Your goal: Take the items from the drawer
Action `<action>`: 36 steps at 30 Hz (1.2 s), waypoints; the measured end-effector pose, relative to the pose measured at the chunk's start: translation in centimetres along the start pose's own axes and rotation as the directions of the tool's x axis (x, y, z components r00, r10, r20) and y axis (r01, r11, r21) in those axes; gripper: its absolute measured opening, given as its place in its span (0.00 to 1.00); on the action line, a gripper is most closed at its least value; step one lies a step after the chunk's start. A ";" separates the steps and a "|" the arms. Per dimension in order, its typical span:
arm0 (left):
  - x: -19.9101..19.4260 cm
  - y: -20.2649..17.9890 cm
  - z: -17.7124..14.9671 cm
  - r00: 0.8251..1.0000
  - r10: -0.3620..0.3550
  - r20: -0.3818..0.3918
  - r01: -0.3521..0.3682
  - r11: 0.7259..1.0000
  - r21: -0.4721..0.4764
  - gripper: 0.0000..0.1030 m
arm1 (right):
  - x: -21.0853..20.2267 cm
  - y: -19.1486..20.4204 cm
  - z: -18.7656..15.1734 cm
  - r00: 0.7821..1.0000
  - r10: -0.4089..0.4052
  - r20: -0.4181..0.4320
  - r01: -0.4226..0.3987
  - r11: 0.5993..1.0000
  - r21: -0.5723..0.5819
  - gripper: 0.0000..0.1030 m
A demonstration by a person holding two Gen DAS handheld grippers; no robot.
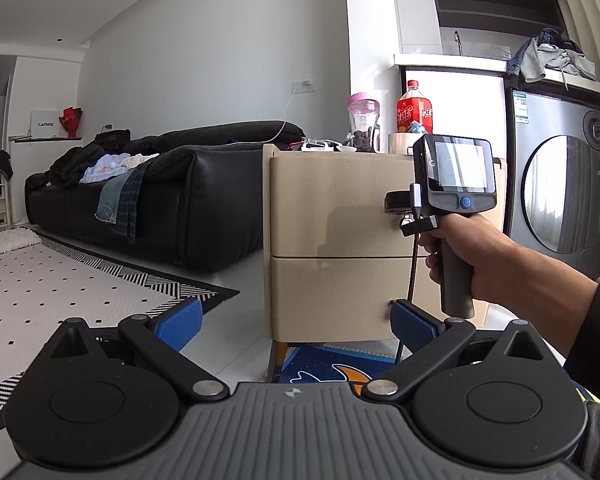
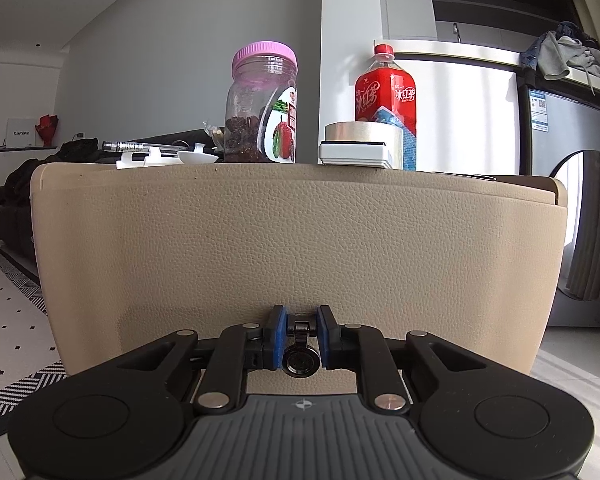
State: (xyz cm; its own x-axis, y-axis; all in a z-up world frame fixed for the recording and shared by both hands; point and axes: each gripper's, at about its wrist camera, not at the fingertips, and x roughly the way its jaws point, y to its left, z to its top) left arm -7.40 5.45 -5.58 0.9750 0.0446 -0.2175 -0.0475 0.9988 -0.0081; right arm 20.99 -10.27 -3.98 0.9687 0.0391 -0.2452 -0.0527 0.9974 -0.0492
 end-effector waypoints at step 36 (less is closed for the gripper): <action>4.8 -3.2 4.5 0.998 0.002 -0.066 0.000 1.000 0.031 1.00 | -15.7 -5.8 -1.3 0.998 0.058 0.002 -0.058 0.998 -0.018 0.53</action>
State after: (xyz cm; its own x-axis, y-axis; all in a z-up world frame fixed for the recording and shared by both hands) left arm -1.60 2.51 -2.17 0.9586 0.0451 -0.2812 -0.0405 0.9989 0.0219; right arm 5.75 -16.71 -1.06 0.9646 0.0968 -0.2453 -0.1128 0.9923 -0.0520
